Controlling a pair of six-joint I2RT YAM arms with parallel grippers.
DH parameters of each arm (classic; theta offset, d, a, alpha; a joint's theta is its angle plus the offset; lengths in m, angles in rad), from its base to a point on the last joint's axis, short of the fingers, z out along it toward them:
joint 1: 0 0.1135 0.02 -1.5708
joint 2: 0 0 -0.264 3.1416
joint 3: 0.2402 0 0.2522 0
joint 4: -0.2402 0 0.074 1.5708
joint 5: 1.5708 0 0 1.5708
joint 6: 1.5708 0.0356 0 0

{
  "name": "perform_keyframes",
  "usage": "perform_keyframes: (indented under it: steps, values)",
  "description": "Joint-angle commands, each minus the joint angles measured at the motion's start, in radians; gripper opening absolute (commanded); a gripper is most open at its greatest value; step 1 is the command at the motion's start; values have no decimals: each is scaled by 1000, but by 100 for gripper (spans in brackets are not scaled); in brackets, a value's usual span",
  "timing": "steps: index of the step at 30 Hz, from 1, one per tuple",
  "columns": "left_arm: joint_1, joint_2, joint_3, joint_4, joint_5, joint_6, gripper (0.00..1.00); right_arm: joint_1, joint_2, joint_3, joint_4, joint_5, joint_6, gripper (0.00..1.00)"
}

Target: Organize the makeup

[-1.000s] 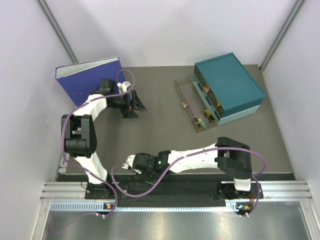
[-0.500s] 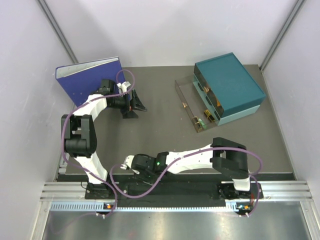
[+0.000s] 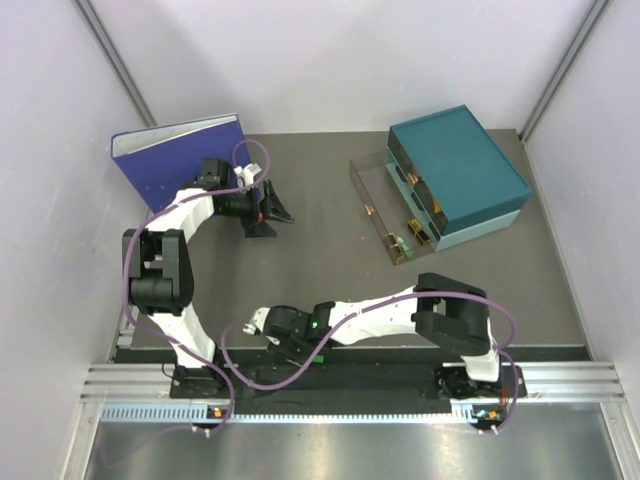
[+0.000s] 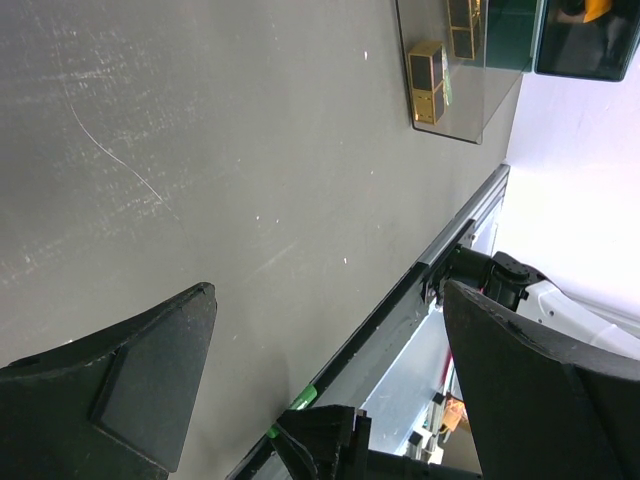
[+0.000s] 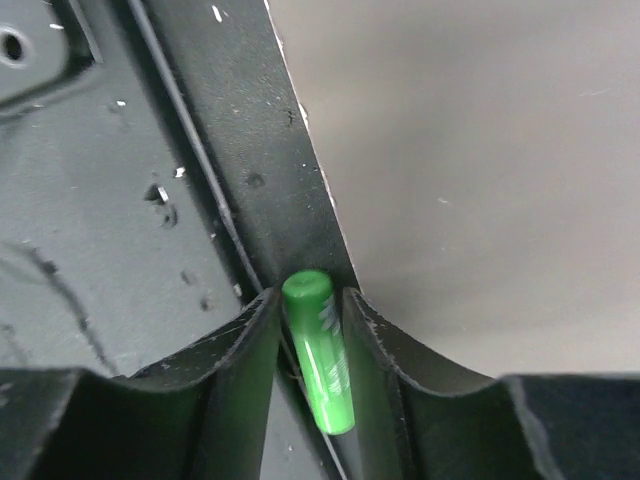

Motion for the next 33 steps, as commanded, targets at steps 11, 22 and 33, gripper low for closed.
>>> perform_keyframes:
  steps: [11, 22, 33]
  values:
    - [-1, -7, 44, -37, -1, 19, 99, -64, 96, -39, -154, 208, -79, 21]
    - [1, 23, 118, -54, -5, 10, 99, -69, -39, -12, -202, 182, -141, 0]
    - [-1, 138, 248, -78, 25, 5, 99, -259, -329, 270, -326, 113, -180, 0]
